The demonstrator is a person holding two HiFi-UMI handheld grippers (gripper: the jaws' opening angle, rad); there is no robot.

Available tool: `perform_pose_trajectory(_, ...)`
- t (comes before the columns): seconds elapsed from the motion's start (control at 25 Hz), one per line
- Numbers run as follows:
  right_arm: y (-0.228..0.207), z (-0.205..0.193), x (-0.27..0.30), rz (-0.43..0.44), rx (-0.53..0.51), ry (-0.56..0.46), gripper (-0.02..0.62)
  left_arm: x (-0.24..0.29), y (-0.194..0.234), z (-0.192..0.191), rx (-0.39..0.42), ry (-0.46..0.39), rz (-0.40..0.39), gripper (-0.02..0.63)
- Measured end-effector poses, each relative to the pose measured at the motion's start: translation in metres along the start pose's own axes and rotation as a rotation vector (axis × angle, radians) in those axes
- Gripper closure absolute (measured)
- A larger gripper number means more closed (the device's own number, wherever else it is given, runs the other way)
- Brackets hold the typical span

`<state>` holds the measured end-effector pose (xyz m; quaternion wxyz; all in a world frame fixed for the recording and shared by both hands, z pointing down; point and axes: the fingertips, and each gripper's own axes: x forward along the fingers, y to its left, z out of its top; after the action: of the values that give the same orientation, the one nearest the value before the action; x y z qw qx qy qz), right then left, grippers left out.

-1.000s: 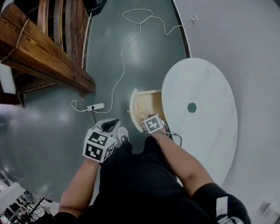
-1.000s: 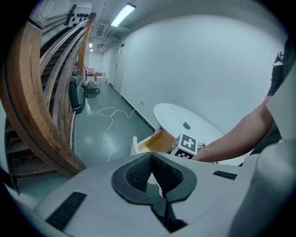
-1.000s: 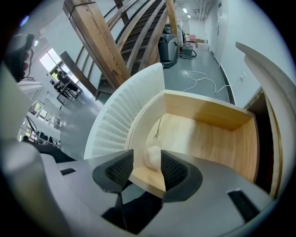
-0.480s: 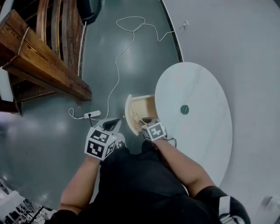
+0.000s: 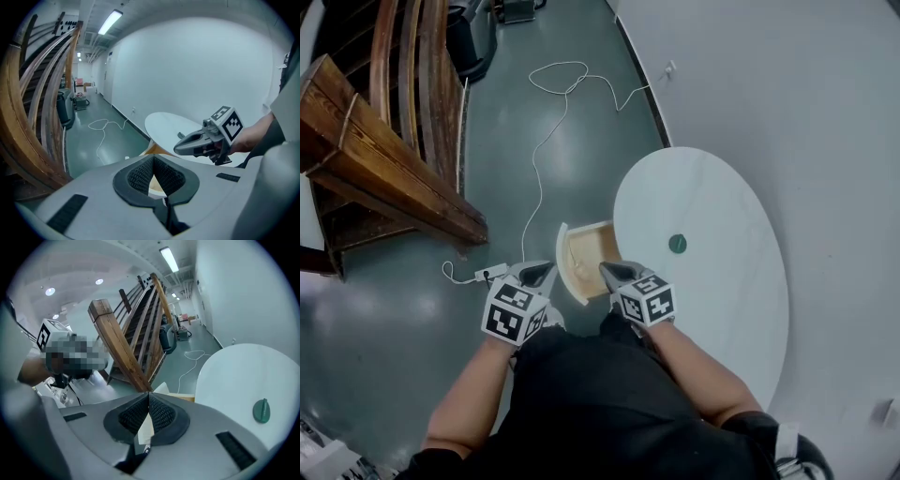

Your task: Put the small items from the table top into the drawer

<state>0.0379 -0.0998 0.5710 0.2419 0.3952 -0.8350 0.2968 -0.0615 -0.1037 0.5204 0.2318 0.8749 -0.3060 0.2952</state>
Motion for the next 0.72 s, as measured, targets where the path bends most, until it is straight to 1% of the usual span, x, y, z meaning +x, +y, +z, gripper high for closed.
perform_pose_trajectory(0.16,0.0,0.028,-0.027,-0.026,-0.016,-0.091,0.587,0.003,-0.007,0.002,0.019,-0.003,-0.016,0.592)
perform_pose_trajectory(0.32,-0.015,0.041,-0.044,-0.089,-0.021,-0.142,0.588,0.011,-0.018,0.009,0.05,0.003,-0.041,0.592)
perform_pose_trajectory(0.48,-0.043,0.038,-0.059,-0.18,0.002,-0.16,0.588,0.021,-0.03,0.021,0.095,0.004,-0.069,0.592)
perform_pose_trajectory(0.72,-0.099,0.023,-0.091,-0.306,0.098,-0.191,0.588,0.041,-0.044,0.033,0.147,0.021,-0.098,0.592)
